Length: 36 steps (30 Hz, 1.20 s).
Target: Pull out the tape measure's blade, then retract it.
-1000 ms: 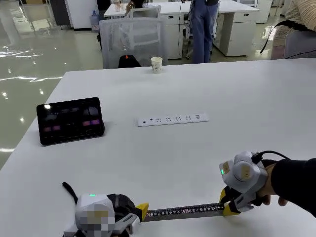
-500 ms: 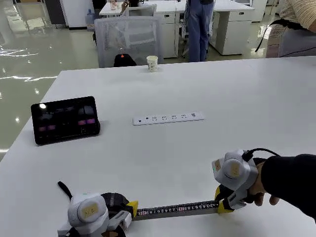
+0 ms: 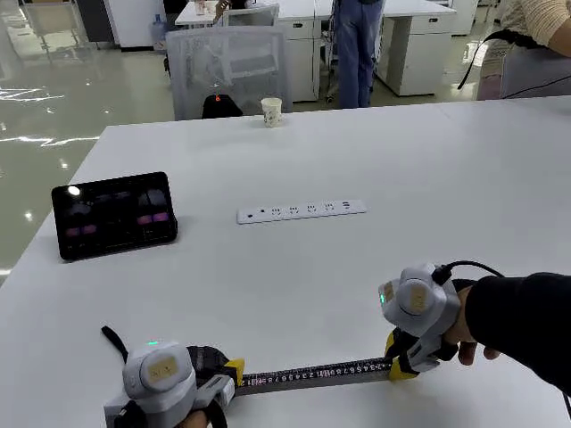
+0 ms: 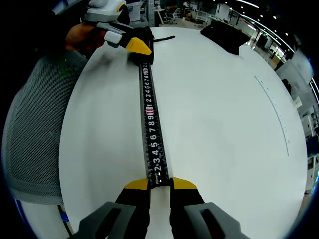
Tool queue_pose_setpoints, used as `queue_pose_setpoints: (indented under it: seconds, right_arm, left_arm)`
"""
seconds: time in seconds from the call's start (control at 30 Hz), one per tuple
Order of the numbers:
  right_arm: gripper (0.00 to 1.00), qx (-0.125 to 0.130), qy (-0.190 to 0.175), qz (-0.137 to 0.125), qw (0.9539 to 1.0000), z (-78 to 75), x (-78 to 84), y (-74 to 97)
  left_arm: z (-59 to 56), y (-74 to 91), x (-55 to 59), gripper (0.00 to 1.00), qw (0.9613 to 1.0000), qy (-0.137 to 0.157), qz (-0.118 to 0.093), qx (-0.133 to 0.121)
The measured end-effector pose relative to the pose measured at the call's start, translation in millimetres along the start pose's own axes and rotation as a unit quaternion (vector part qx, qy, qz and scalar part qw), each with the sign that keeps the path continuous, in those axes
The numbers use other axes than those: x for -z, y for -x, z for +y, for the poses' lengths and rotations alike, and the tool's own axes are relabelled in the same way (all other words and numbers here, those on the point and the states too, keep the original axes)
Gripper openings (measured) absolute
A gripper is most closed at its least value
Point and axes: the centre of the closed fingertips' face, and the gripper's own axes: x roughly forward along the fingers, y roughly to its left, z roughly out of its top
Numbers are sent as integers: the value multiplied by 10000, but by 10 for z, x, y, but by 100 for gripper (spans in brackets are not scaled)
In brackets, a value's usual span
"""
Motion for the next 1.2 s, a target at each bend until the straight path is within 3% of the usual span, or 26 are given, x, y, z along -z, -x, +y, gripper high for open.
queue_pose_setpoints:
  seconds: [0.1, 1.2]
  right_arm:
    - [11, 1, -11, -19, 10000, 1, -8, -1]
    - [11, 13, -77, 36, 10000, 0, -61, -26]
  left_arm:
    - [0, -9, 9, 64, 9999, -59, 82, -16]
    - [0, -16, 23, 64, 9997, -161, 156, 74]
